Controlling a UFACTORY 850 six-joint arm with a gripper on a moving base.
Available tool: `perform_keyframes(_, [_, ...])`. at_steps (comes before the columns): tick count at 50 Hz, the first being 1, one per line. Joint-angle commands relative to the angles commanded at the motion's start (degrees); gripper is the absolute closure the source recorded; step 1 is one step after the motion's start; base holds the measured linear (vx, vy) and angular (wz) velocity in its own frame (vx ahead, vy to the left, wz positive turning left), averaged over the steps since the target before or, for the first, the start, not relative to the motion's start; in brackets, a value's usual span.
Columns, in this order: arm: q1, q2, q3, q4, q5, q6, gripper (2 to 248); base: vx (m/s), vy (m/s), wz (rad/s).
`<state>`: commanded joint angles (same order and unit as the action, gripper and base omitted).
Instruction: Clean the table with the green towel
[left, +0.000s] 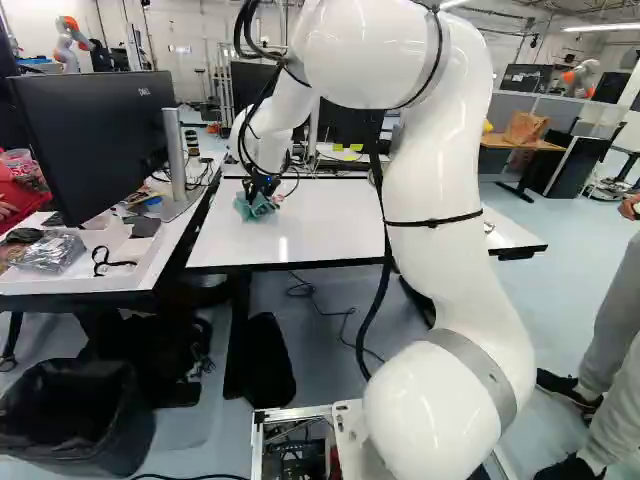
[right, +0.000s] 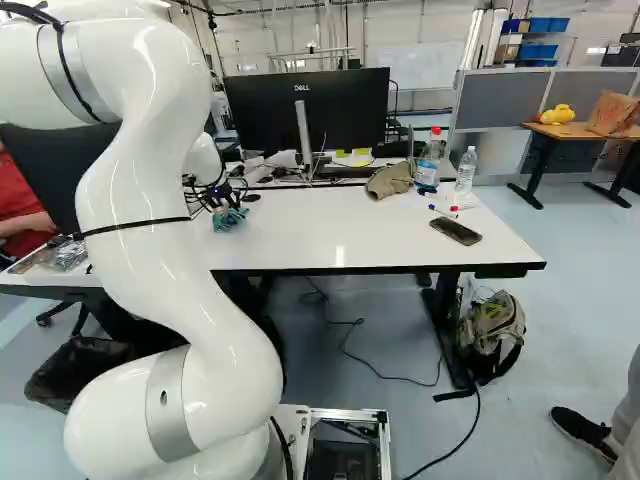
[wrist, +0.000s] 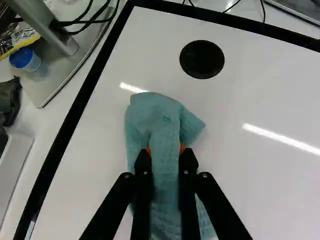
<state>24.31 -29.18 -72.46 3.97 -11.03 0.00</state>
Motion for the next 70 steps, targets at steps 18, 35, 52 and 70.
perform_keyframes(18, [2.9,-0.7,-1.0,0.0,0.0,0.0,191,0.0,0.0,0.0])
perform_keyframes(35, [3.9,-3.9,-5.3,0.0,0.0,0.0,191,0.0,0.0,0.0])
perform_keyframes(52, [1.9,-5.0,-6.9,0.0,0.0,0.0,191,0.0,0.0,0.0])
perform_keyframes(70, [-0.6,-3.2,-4.4,0.0,0.0,0.0,191,0.0,0.0,0.0])
